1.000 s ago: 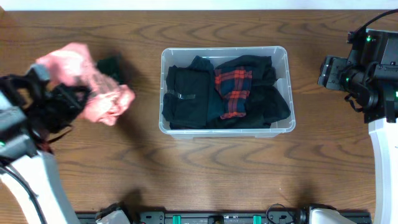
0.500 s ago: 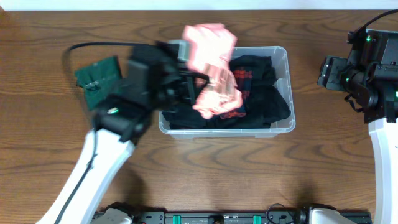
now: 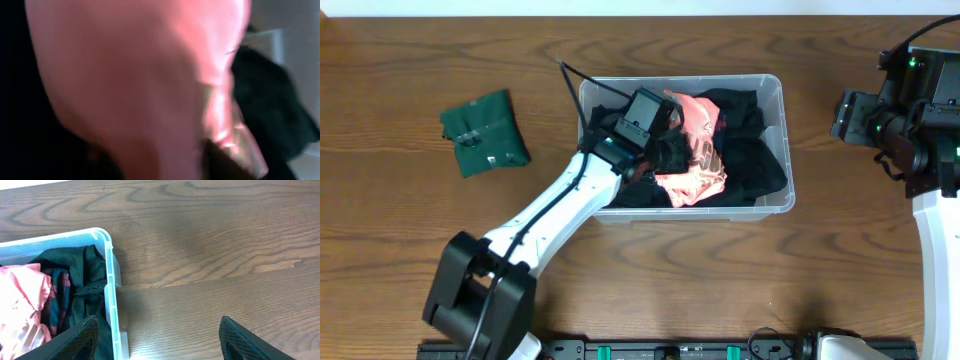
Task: Pack container
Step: 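Place the pink shirt into the container and press it down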
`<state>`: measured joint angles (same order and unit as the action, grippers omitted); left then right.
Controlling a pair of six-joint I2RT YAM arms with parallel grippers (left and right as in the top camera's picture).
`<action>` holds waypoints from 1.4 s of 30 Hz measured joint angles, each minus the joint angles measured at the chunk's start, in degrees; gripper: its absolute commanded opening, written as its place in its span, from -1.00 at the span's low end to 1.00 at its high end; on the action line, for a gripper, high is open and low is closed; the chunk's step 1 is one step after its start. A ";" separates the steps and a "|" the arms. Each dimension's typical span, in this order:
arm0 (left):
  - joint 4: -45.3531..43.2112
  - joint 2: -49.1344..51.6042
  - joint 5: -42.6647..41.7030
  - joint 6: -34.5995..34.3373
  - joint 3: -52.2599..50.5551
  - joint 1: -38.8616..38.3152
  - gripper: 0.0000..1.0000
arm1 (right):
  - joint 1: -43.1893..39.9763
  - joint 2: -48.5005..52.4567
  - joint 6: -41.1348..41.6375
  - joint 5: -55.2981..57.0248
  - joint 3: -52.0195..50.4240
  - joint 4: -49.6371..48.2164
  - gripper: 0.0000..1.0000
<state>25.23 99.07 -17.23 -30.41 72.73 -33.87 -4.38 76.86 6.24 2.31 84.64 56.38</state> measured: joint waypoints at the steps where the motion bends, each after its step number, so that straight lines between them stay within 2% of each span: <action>1: 0.39 0.02 0.00 0.63 0.07 0.00 0.82 | 0.00 0.00 -0.02 0.00 0.00 0.00 0.51; 3: 1.62 -0.66 0.04 1.88 0.81 -0.04 1.00 | 0.00 0.00 0.00 -0.02 0.00 -0.02 0.50; 9: -0.74 -9.79 8.13 8.96 2.38 0.11 0.96 | 0.00 0.00 0.00 0.00 0.00 0.00 0.51; 13: -3.52 -16.13 11.15 13.05 5.07 0.11 0.97 | 0.00 0.00 0.00 -0.02 0.00 0.00 0.50; 14: -3.50 -16.68 11.52 13.86 5.64 0.11 0.93 | 0.00 0.00 0.00 0.00 0.00 0.00 0.50; 19: -2.03 -10.23 11.21 15.43 6.34 -0.07 -0.17 | 0.00 0.00 0.00 0.00 0.00 0.02 0.50; 21: -0.83 -4.61 10.75 15.72 6.27 -0.33 -0.50 | 0.00 0.00 0.00 0.00 0.00 0.00 0.50; 22: 0.22 -0.90 10.27 15.72 6.16 -0.52 -0.57 | 0.00 0.00 0.00 0.00 0.00 0.00 0.50; 26: 2.05 8.66 9.60 15.32 5.90 -1.16 -0.63 | 0.00 0.00 0.00 -0.02 0.00 0.00 0.51; 28: 2.62 10.23 9.29 15.23 6.56 -1.16 -0.63 | 0.00 0.00 0.00 0.00 0.00 0.00 0.51; 30: 3.56 9.90 9.22 15.37 7.17 -1.05 -0.60 | 0.00 0.00 0.00 0.00 0.00 0.00 0.52; 31: 4.17 9.60 9.09 15.65 7.32 -0.92 -0.50 | 0.00 0.00 -0.02 0.00 0.00 0.00 0.55; 33: 5.90 8.72 9.05 16.68 7.80 -0.50 -0.23 | 0.00 0.00 -0.42 -0.02 0.00 0.00 0.69; 34: 7.67 7.80 9.18 17.09 8.13 -0.20 -0.06 | 0.00 0.00 -0.74 0.02 0.00 -0.04 0.85; 35: 9.49 6.16 9.81 17.33 8.39 0.26 0.22 | -0.04 0.00 -1.03 0.11 0.00 -0.09 0.99; 37: 12.28 1.62 11.56 17.62 8.63 1.44 0.60 | -1.09 0.00 -1.57 0.66 0.00 -0.26 0.98; 38: 12.83 -1.60 13.09 18.03 8.85 2.45 0.72 | -2.05 0.00 -1.55 0.96 0.00 -0.33 0.99; 42: 14.08 -16.02 18.36 18.38 11.50 11.76 0.96 | -11.80 0.09 -0.72 0.20 0.00 -0.42 0.98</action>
<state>39.31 83.05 1.13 -12.03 84.23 -22.11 -16.19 76.95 5.52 2.50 84.64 55.96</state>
